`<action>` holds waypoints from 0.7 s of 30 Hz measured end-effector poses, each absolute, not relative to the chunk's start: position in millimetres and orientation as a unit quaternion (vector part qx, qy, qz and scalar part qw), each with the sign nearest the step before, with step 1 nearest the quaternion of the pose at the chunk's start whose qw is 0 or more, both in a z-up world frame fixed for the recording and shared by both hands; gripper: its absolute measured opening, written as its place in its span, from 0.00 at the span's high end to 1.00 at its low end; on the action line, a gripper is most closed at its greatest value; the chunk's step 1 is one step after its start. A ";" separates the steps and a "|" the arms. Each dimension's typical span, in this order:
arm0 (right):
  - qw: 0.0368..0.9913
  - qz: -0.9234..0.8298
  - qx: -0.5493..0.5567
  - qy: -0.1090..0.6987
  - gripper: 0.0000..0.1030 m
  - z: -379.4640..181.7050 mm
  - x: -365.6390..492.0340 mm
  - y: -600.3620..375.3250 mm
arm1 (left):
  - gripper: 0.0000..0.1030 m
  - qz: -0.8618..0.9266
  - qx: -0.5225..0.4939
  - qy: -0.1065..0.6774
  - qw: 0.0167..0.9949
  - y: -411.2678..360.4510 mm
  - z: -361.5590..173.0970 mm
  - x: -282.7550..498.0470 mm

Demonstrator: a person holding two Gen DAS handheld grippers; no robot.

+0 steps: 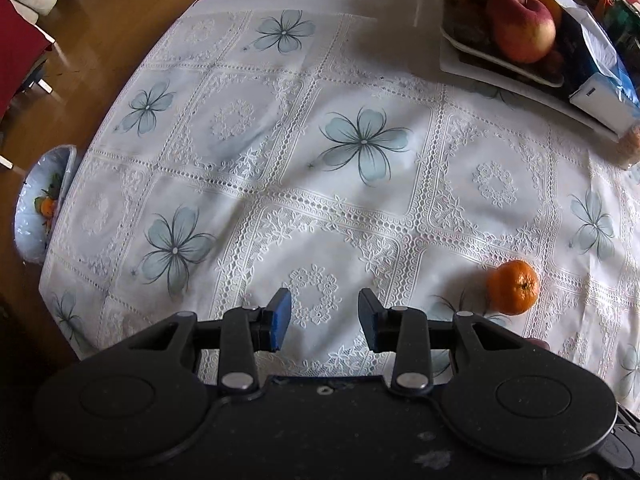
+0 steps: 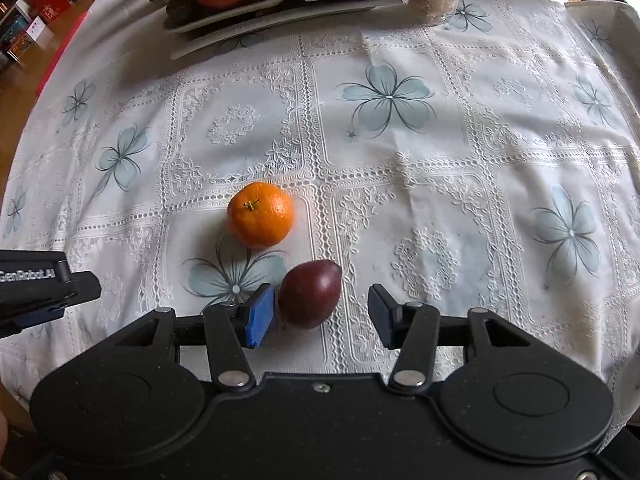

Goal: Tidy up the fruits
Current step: 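Close right gripper on the last dark red plum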

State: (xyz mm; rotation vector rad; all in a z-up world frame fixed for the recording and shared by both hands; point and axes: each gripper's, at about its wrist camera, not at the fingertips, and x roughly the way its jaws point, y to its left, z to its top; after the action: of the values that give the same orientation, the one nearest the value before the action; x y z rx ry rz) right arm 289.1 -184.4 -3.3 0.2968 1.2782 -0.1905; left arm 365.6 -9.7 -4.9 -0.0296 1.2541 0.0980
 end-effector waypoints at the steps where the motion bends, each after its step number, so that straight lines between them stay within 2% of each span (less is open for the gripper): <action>1: 0.788 -0.089 0.137 0.593 0.44 -4.7 289.8 -183.9 | 0.62 0.045 -0.014 0.587 0.808 -9.8 -5.1 365.3; 11: 0.814 -0.103 0.093 0.564 0.56 -6.4 287.5 -174.2 | 0.62 0.041 -0.012 0.589 0.807 -14.9 -8.7 365.1; 21: 0.813 -0.101 0.085 0.568 0.57 5.8 278.6 -196.3 | 0.62 0.006 0.004 0.579 0.815 -41.6 -10.5 361.1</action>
State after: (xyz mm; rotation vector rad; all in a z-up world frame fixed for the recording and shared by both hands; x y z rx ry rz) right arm 278.6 -196.3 5.8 0.1811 1.2124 -0.2161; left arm 361.1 -41.6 -10.5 0.0095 1.2352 0.0118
